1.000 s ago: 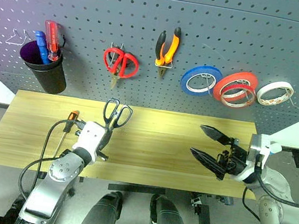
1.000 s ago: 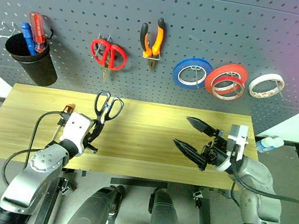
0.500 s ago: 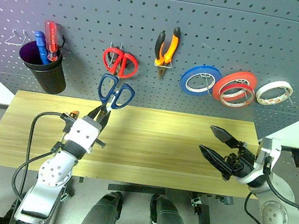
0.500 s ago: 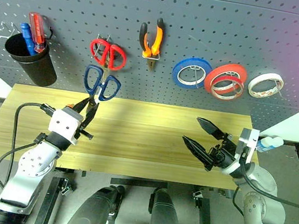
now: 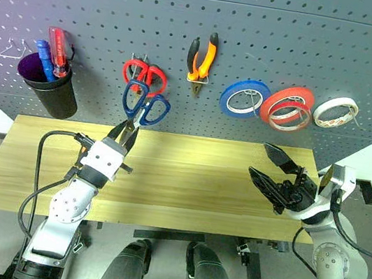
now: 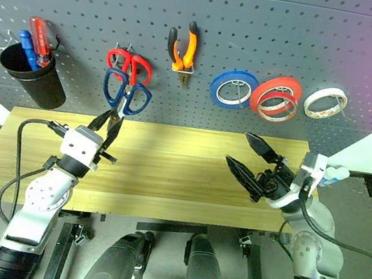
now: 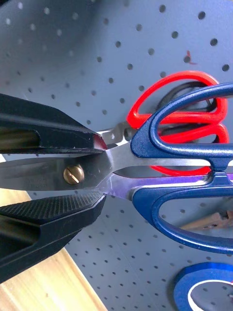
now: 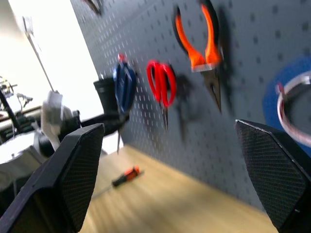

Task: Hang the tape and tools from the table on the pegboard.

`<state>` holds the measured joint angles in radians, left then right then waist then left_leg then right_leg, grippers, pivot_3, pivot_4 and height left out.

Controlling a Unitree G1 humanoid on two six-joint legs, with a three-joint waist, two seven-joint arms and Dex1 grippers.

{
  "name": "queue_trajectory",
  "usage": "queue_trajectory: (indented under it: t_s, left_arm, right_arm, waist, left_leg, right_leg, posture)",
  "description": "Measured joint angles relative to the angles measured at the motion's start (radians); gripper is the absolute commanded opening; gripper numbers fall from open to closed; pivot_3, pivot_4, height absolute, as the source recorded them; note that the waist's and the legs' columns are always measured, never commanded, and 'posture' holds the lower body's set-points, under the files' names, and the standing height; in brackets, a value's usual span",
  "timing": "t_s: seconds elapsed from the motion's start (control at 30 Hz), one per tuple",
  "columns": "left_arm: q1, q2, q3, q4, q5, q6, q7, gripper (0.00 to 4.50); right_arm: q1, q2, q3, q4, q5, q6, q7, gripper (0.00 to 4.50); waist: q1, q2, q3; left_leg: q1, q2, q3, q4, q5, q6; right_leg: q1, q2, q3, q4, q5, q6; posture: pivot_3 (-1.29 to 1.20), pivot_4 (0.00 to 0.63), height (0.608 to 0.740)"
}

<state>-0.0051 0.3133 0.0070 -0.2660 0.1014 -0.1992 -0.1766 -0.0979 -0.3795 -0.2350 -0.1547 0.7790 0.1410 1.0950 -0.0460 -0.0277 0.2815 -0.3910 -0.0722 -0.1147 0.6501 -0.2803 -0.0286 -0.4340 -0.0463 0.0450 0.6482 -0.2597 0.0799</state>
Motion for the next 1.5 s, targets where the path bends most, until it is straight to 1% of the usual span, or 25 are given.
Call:
queue_trajectory:
  t_s: [0.17,0.4,0.57,0.77,1.1,1.5]
  left_arm:
    - [-0.041,0.004,0.028,0.020,-0.001,-0.014,0.004,0.79]
    - [-0.053,0.016,0.069,0.111,-0.021,-0.057,0.003,0.79]
    - [-0.023,0.013,0.060,0.108,-0.023,-0.112,-0.007,0.79]
    - [-0.009,0.010,0.036,0.107,0.002,-0.159,-0.017,0.79]
    - [-0.001,0.014,0.054,0.046,0.010,-0.161,-0.009,0.79]
    - [0.027,0.009,0.093,0.060,0.003,-0.164,0.009,0.79]
  right_arm:
    - [-0.002,0.019,0.012,-0.001,-0.020,-0.037,-0.013,4.50]
    - [0.007,0.012,0.012,0.001,-0.031,-0.048,-0.008,4.50]
    - [0.006,0.012,0.012,0.003,-0.030,-0.048,-0.010,4.50]
    - [-0.001,0.013,0.012,0.015,-0.032,-0.052,-0.009,4.50]
    - [-0.012,0.013,0.012,0.069,-0.047,-0.062,0.008,4.50]
    - [-0.026,0.013,0.012,0.101,-0.059,-0.065,0.025,4.50]
  waist:
    - [-0.003,0.000,0.000]
    - [-0.010,0.001,0.000]
    - [-0.023,0.001,-0.001]
    - [-0.025,0.001,-0.001]
    - [-0.024,0.001,-0.001]
    - [-0.023,0.002,-0.002]
  left_leg:
    - [0.000,0.000,0.000,0.001,0.000,0.000]
    - [0.000,0.000,0.000,0.002,0.000,0.000]
    - [0.000,0.000,0.001,0.002,0.000,0.000]
    - [0.001,0.000,0.001,0.003,0.000,0.000]
    - [0.001,0.000,0.001,0.004,0.000,0.000]
    - [0.001,0.000,0.001,0.004,0.000,0.000]
  right_leg:
    - [0.000,0.000,0.000,0.001,0.000,0.000]
    - [0.000,0.000,0.000,0.001,0.001,0.000]
    - [0.000,0.000,0.000,0.001,0.001,0.000]
    - [0.000,0.000,0.001,0.003,0.002,-0.001]
    - [0.000,0.000,0.001,0.003,0.002,0.000]
    - [0.000,0.001,0.001,0.004,0.002,0.000]
  posture:
    - [-0.17,0.238,0.740]
    - [-0.17,0.238,0.740]
    - [-0.17,0.239,0.740]
    - [-0.16,0.240,0.740]
    - [-0.15,0.238,0.740]
    - [-0.14,0.235,0.740]
